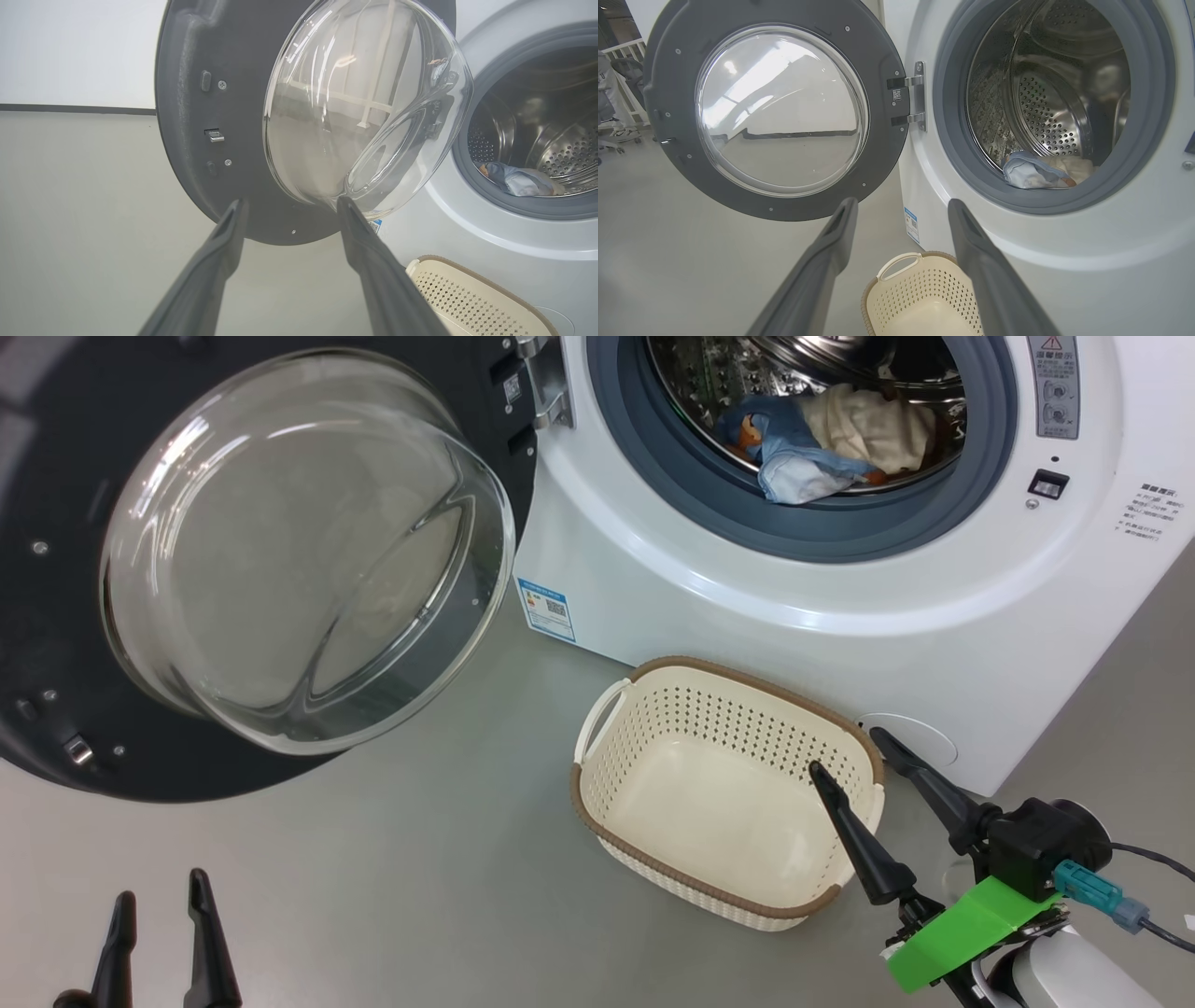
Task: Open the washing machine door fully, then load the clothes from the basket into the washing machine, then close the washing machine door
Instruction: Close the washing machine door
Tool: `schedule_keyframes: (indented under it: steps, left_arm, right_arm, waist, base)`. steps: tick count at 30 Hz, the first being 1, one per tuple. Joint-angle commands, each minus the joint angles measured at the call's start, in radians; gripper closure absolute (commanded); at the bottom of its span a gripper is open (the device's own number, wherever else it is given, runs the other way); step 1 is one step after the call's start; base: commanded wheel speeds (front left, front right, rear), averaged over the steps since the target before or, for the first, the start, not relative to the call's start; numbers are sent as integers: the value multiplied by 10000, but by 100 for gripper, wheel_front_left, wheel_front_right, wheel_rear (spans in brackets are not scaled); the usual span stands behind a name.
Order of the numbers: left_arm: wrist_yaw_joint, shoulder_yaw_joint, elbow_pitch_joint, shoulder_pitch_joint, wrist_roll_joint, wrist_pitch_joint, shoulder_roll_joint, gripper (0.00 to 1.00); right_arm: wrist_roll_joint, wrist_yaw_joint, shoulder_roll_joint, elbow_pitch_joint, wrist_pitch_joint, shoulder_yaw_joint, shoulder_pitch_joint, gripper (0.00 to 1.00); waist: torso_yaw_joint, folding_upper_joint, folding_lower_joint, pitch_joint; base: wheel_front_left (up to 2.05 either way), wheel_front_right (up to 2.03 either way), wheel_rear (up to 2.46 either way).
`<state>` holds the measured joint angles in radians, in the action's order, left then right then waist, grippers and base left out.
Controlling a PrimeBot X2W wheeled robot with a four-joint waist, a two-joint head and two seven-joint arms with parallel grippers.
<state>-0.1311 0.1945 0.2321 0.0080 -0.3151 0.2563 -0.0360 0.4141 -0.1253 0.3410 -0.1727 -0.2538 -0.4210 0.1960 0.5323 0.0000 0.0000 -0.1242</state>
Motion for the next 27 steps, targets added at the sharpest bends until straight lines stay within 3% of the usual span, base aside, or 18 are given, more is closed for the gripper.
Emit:
schedule_keyframes:
  steps: [1,21,22,23,24,25,27]
  left_arm:
    - [4,332,-333,-33,69,55,-149,0]
    - [4,239,-377,-68,66,55,-144,0]
    - [4,214,-405,-76,29,55,-144,22]
    - [4,184,-449,-87,-76,55,-144,63]
    - [4,173,-520,-99,-182,55,-144,89]
    - [4,171,-631,-119,-305,55,-144,100]
    - [4,145,-958,-172,-588,55,-143,100]
  right_arm:
    - [35,-54,94,200,-80,-169,191,0]
    - [35,-54,60,207,-80,-114,121,0]
    - [33,-54,56,211,-80,-120,117,0]
    - [34,-54,50,214,-80,-127,110,0]
    - [36,-54,44,217,-80,-134,103,0]
    - [36,-54,39,220,-80,-140,97,0]
    - [33,-54,24,226,-80,-150,85,0]
  waist:
    - [-4,0,0,10]
    - [-39,0,0,101]
    - [-40,0,0,109]
    - [-42,0,0,121]
    - [-41,0,0,129]
    - [-40,0,0,132]
    - [-36,0,0,134]
  base:
    - [0,0,0]
    - [0,0,0]
    - [0,0,0]
    - [0,0,0]
    - [0,0,0]
    - [0,0,0]
    - [0,0,0]
